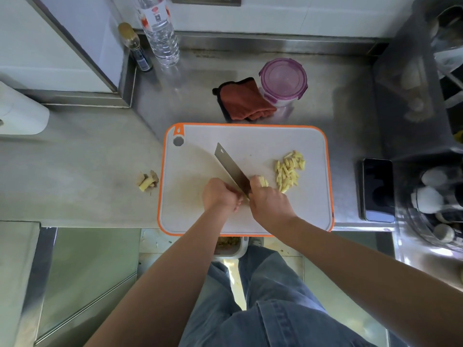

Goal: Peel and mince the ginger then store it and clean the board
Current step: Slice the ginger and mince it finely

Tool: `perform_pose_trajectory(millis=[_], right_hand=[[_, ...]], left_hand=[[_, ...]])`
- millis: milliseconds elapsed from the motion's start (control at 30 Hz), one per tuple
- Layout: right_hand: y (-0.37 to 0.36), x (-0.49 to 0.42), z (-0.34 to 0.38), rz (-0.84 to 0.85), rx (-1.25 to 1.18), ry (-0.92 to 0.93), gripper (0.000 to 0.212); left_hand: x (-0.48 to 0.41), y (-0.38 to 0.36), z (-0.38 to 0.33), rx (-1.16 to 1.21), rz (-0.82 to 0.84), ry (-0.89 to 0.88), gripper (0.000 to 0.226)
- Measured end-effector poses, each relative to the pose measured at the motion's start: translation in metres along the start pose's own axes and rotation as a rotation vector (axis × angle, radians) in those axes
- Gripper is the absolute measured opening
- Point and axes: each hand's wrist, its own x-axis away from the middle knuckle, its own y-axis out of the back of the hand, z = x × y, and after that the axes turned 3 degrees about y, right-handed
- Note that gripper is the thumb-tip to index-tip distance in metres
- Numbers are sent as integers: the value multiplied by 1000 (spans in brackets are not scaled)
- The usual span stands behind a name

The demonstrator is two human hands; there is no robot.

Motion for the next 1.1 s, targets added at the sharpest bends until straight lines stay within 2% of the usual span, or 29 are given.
perform_pose_trajectory(millis=[200, 433, 667, 933, 1100], right_hand=[[0, 1, -4, -27, -92, -17, 26], [-1, 1, 6, -22, 88, 16, 29], [-6, 14, -5, -24, 62, 12, 30], [-8, 21, -9, -11, 61, 12, 27], [1, 3, -5, -13, -81, 2, 24]], left_hand=[[1, 0, 0, 9, -1, -8, 14], [5, -1, -3, 18, -29, 5, 16], [4, -7, 5, -38, -101, -65, 20], [-2, -5, 4, -2, -42, -36, 22], [-4, -3, 4, 44, 2, -4, 17]])
